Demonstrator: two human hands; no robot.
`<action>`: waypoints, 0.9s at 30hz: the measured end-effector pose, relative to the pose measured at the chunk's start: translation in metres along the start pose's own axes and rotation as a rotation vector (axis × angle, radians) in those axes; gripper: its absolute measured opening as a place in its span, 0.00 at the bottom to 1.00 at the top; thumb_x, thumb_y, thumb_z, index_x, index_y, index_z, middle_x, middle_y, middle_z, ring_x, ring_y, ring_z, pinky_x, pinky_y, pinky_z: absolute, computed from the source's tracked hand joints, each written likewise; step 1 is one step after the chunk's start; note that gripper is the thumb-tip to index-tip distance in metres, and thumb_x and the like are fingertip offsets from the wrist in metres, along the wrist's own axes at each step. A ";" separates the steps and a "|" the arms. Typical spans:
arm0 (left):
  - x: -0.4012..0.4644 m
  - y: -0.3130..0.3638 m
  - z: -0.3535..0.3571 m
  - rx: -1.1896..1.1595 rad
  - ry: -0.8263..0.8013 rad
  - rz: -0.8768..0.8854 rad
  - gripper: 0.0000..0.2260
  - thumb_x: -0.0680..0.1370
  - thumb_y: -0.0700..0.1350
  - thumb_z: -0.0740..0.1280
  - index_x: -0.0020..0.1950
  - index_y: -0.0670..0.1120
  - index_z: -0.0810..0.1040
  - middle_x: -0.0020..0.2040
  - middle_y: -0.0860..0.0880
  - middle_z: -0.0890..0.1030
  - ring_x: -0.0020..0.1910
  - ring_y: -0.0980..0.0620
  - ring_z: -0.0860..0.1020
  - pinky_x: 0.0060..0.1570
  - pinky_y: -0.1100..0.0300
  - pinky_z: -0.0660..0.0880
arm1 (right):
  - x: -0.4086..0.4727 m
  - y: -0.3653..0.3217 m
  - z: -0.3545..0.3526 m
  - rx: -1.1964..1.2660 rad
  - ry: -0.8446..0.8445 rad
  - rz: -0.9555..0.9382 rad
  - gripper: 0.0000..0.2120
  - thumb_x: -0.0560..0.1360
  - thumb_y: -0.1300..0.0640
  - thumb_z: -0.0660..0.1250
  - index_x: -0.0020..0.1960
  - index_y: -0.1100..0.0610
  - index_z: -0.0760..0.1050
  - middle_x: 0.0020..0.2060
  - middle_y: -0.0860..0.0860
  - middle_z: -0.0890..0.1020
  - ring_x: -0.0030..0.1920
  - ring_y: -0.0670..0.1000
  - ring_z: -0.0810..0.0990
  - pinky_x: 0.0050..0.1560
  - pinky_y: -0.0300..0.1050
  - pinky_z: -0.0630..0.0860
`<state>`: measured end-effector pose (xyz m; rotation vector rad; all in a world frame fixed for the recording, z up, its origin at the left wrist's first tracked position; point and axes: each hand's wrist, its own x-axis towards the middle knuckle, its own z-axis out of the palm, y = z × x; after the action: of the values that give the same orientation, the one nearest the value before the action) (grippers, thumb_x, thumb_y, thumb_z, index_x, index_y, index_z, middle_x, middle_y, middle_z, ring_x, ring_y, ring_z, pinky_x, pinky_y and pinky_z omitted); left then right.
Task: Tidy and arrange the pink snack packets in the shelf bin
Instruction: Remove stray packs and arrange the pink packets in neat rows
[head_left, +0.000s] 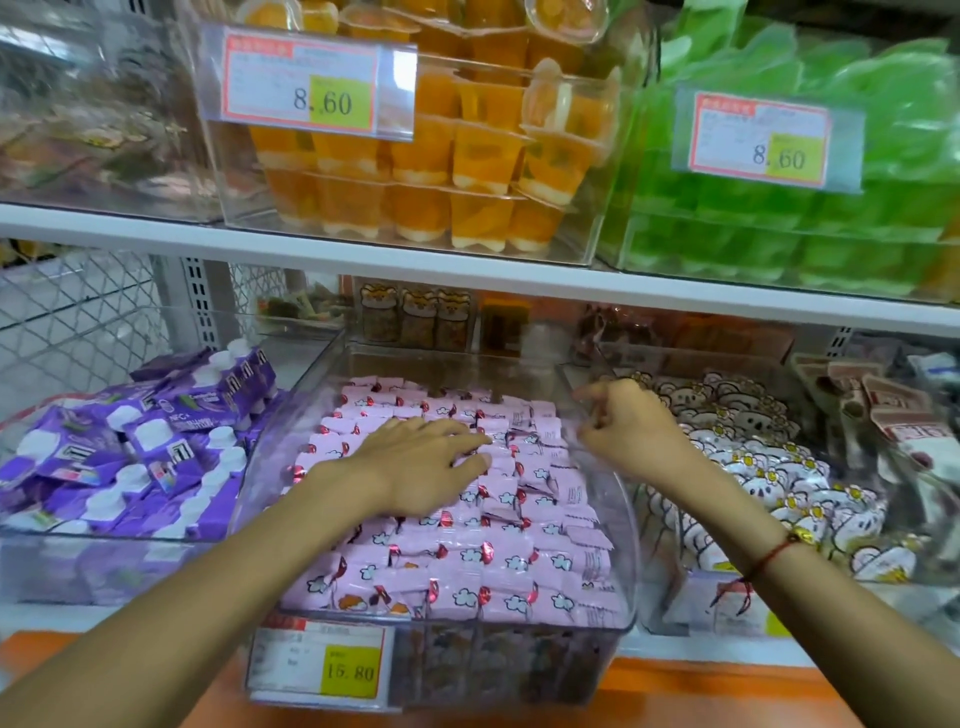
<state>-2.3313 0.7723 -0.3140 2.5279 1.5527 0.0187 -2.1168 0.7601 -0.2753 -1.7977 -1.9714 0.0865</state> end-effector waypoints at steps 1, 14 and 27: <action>0.001 0.000 -0.002 -0.001 -0.008 0.000 0.24 0.81 0.63 0.44 0.77 0.59 0.54 0.78 0.55 0.53 0.76 0.48 0.53 0.74 0.48 0.49 | 0.002 0.000 0.000 -0.016 -0.013 -0.002 0.14 0.71 0.64 0.63 0.55 0.63 0.79 0.38 0.60 0.81 0.44 0.60 0.79 0.42 0.50 0.74; 0.029 0.004 -0.001 -0.021 0.111 0.159 0.23 0.81 0.60 0.47 0.76 0.61 0.52 0.78 0.53 0.52 0.75 0.51 0.54 0.71 0.53 0.54 | 0.065 -0.023 0.018 -0.400 -0.276 -0.299 0.15 0.77 0.51 0.64 0.63 0.53 0.75 0.61 0.54 0.76 0.58 0.55 0.76 0.59 0.46 0.74; 0.039 -0.001 -0.004 0.113 0.100 0.158 0.21 0.81 0.60 0.47 0.74 0.60 0.59 0.74 0.50 0.64 0.69 0.48 0.63 0.65 0.50 0.64 | 0.064 -0.014 0.025 -0.434 -0.251 -0.309 0.11 0.78 0.53 0.58 0.59 0.54 0.70 0.60 0.54 0.75 0.66 0.55 0.65 0.65 0.51 0.57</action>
<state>-2.3144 0.8077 -0.3134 2.7724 1.4214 0.0822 -2.1412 0.8259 -0.2740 -1.7700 -2.5841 -0.2459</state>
